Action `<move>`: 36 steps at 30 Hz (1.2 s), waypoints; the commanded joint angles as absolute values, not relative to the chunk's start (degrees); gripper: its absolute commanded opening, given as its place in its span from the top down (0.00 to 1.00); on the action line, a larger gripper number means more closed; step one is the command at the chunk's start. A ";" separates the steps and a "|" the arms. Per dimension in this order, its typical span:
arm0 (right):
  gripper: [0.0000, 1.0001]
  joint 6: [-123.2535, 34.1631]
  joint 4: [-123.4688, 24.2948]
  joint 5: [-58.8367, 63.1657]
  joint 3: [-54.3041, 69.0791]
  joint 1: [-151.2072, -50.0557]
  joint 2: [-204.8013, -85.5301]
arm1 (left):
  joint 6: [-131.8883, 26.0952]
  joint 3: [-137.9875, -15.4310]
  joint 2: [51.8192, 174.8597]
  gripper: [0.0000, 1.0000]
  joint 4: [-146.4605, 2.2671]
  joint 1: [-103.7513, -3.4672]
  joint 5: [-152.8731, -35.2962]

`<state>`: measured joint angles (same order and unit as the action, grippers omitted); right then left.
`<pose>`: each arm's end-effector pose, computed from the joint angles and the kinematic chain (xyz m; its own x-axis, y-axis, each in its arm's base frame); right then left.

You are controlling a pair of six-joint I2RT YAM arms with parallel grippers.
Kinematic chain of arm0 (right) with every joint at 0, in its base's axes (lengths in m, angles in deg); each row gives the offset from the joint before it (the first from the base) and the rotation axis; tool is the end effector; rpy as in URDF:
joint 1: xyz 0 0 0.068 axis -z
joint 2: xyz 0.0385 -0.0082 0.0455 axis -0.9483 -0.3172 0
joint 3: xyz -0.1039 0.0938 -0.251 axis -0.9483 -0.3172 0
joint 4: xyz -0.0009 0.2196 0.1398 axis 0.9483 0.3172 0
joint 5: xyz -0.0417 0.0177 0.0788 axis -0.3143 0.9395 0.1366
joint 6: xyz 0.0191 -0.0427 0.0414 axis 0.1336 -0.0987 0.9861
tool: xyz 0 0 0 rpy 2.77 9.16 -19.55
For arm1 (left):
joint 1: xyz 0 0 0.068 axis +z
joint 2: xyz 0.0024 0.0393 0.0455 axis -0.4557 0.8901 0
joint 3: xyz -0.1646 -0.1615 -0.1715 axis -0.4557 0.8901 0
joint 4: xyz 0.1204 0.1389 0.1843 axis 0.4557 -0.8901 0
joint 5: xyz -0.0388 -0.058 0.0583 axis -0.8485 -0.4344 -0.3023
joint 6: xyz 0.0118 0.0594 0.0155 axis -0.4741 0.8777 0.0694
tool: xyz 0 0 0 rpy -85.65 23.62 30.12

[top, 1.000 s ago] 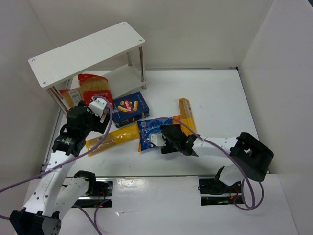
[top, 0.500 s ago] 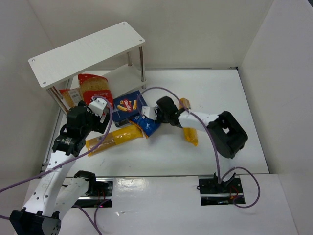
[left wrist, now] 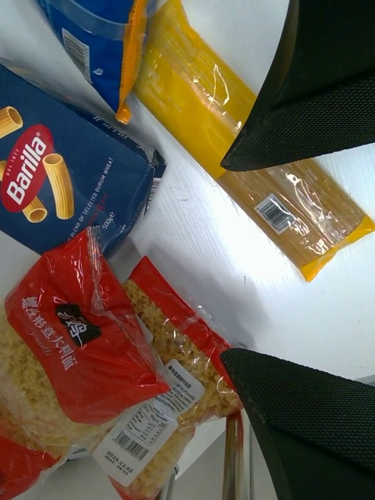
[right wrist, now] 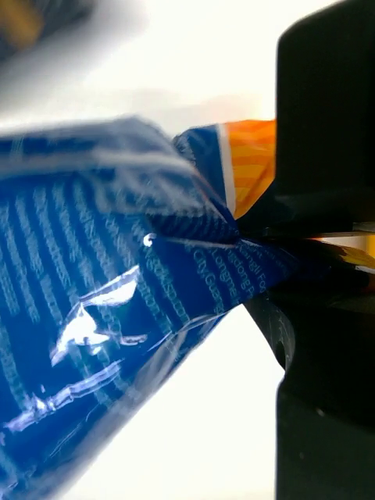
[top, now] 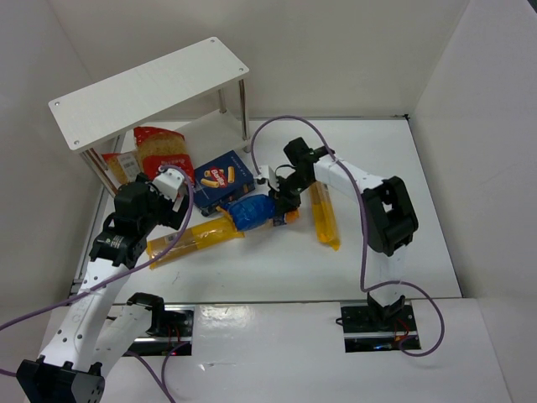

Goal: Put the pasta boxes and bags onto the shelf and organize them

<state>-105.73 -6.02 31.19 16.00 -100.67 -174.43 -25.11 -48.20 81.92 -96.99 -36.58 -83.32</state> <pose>0.3356 0.2199 0.2163 -0.0179 -0.7567 -0.6535 -0.9984 -0.0220 0.0528 0.1732 -0.0268 0.3182 -0.3370 0.3390 -0.8784 0.2279 0.9346 0.2732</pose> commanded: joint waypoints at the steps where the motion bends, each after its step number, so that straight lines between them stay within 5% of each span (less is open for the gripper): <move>1: 1.00 -113.40 9.56 51.72 22.88 -101.56 -177.62 | -25.06 -47.69 81.00 0.01 -96.26 -36.69 -85.12; 36: 1.00 -120.18 23.73 63.43 41.18 -99.45 -187.75 | 6.67 -49.28 90.05 0.01 -106.98 -42.93 -129.59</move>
